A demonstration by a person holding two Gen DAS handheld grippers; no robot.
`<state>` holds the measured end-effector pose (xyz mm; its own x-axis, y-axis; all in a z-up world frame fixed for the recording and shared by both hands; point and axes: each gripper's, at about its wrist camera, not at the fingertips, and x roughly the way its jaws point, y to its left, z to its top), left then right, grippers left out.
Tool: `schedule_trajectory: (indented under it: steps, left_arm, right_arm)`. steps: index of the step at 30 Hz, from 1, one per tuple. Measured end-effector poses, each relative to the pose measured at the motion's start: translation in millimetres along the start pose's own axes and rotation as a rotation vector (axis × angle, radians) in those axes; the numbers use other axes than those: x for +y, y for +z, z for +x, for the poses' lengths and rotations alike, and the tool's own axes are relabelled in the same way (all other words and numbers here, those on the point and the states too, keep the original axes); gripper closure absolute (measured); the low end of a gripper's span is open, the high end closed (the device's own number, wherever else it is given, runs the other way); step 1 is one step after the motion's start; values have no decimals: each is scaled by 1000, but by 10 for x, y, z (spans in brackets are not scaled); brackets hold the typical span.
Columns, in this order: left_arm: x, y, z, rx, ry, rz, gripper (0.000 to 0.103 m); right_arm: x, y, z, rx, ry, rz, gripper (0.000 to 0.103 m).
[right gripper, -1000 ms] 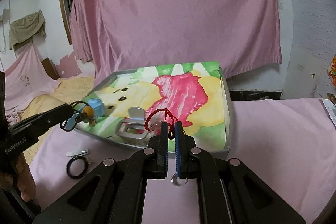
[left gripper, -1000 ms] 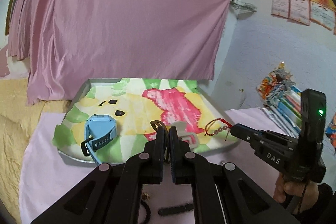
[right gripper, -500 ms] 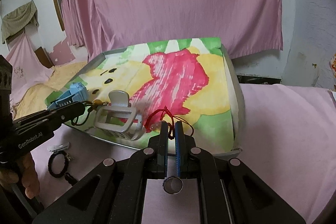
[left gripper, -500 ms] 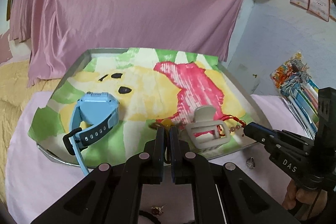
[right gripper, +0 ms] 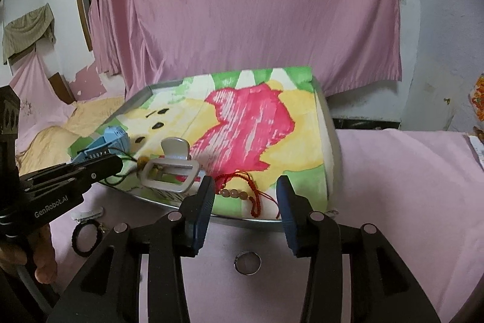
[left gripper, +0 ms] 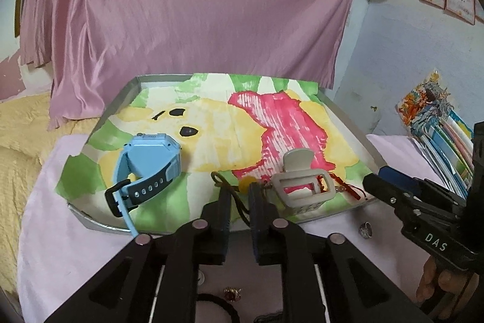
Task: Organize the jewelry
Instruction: 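Lower the keychain into the tray with the left tool while the right tool releases the bracelet there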
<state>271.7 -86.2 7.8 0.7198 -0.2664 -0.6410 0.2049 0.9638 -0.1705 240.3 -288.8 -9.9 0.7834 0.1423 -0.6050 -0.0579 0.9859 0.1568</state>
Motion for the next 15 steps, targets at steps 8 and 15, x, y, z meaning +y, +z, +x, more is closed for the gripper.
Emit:
schedule_trajectory:
  steps: [8, 15]
  left_arm:
    - [28, -58, -408, -139, -10, -32, 39]
    - [34, -199, -862, -258, 22, -15, 13]
  right_arm:
    - [1, -49, -438, -149, -19, 14, 53]
    - [60, -196, -886, -269, -13, 32, 29]
